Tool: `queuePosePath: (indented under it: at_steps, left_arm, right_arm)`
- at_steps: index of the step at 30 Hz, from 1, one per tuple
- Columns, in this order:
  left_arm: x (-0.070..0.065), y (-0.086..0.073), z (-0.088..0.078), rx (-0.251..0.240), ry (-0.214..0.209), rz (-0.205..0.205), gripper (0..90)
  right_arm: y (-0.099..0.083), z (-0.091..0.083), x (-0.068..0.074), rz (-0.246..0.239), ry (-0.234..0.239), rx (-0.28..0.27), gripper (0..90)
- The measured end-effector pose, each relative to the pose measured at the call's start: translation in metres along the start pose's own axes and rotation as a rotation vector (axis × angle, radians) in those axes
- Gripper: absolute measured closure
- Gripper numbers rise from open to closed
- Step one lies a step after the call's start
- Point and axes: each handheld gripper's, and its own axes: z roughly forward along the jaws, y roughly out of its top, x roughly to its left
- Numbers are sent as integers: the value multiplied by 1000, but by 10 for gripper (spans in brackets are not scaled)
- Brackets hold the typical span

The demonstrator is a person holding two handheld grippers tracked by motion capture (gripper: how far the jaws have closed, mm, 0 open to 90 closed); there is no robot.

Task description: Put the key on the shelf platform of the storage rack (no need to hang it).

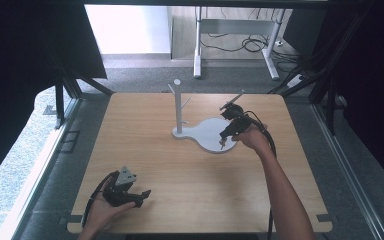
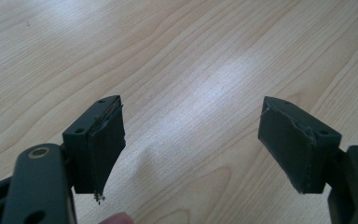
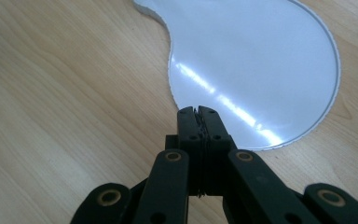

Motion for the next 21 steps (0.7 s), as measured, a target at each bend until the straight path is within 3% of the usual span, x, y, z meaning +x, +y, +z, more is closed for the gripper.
queuePosePath:
  at_steps: [21]
  left_arm:
    - [0,0,0,3,-4,3,229]
  right_arm:
    - [18,15,-11,31,-2,-5,896]
